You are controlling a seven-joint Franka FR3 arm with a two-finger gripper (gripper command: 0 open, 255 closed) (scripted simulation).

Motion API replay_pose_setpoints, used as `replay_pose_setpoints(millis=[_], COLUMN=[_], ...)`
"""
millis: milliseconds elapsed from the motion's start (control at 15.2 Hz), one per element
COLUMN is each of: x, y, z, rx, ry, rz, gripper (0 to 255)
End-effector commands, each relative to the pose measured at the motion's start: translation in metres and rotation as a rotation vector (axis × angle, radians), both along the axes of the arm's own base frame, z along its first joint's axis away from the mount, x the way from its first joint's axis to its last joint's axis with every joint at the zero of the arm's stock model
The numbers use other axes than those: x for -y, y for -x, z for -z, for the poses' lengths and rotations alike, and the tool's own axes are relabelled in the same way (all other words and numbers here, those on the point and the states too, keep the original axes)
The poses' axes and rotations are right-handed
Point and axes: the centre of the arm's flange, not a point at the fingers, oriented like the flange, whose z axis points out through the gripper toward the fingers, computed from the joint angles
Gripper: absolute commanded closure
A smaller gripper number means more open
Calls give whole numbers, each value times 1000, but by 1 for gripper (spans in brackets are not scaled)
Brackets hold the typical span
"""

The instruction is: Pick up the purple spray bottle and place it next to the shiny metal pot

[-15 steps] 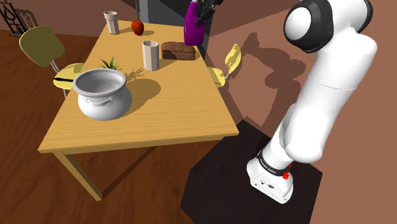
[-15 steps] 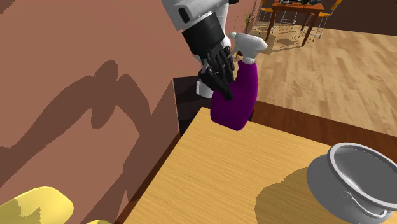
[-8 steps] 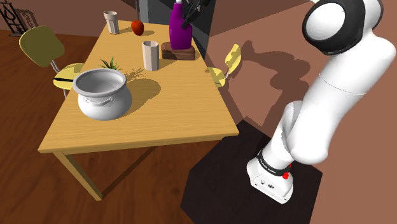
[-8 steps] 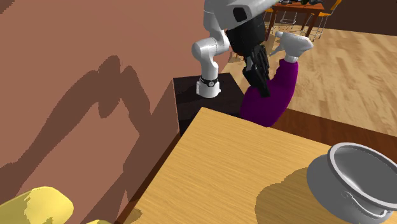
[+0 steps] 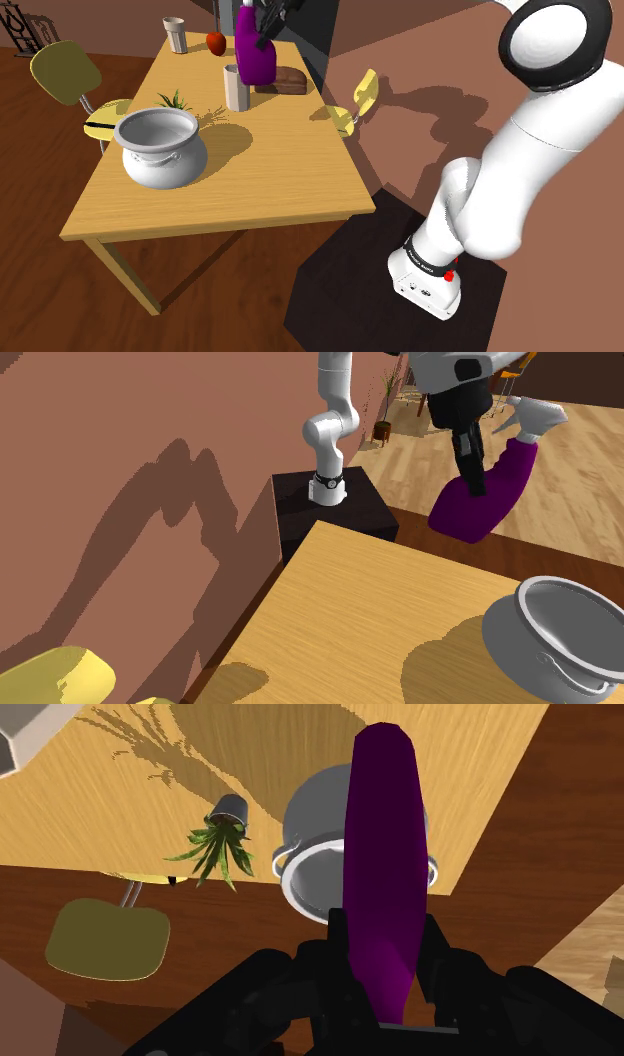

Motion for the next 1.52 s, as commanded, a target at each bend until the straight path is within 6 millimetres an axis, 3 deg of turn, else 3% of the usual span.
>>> replay_pose_setpoints(millis=[0, 1452], x=[-27, -317], y=[-2, -10], z=[1, 0], rx=[1, 1], ry=[-1, -1], rz=[2, 2], gripper=[255, 255])
